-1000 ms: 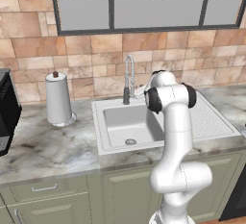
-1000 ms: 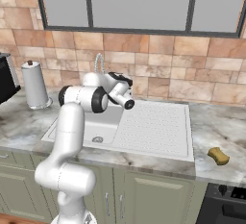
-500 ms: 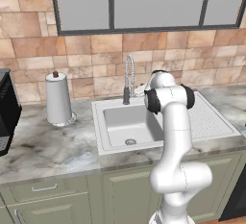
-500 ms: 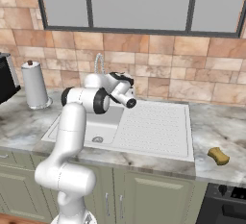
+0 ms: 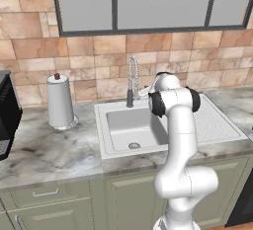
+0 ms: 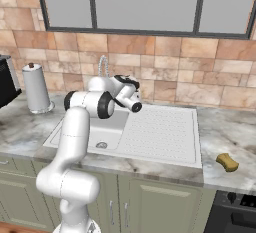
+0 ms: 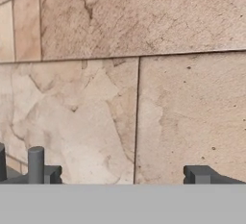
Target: Soak the sponge with water for a few seconds and then drop it inside the sink.
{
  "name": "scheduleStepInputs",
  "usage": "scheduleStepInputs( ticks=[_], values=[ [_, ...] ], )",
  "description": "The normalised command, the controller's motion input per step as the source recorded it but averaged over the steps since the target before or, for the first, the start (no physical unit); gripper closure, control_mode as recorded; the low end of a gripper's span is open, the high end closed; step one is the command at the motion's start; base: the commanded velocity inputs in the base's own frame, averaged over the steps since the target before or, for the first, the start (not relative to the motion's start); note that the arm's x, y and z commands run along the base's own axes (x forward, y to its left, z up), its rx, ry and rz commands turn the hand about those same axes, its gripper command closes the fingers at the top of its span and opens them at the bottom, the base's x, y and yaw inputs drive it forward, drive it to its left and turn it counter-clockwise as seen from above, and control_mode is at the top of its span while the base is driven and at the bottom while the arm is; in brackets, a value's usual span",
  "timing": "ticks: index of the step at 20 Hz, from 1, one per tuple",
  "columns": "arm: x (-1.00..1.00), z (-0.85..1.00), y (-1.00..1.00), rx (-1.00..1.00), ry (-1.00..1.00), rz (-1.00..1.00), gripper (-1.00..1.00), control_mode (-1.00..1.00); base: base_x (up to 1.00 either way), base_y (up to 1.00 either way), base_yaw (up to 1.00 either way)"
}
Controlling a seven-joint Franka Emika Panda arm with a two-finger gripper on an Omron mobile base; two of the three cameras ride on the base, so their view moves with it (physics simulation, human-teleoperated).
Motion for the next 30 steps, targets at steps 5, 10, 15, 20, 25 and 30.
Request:
scheduleStepInputs(
  ticks=[5,10,15,20,25,30],
  values=[
    [0.01,-0.27,-0.02,0.0,0.0,-0.01,-1.0,-1.0,0.0,0.0,0.0],
    [0.0,-0.37,-0.13,0.0,0.01,-0.05,-1.0,-1.0,0.0,0.0,0.0],
    [0.0,-0.43,-0.14,0.0,0.04,-0.09,-1.0,-1.0,0.0,0.0,0.0],
    [0.0,-0.42,-0.27,0.0,0.01,-0.06,-1.0,-1.0,0.0,0.0,0.0],
    [0.0,-0.41,-0.4,0.0,0.0,-0.03,-1.0,-1.0,0.0,0.0,0.0],
    [0.0,-0.44,-0.4,0.0,0.01,-0.03,-1.0,-1.0,0.0,0.0,0.0]
  ],
)
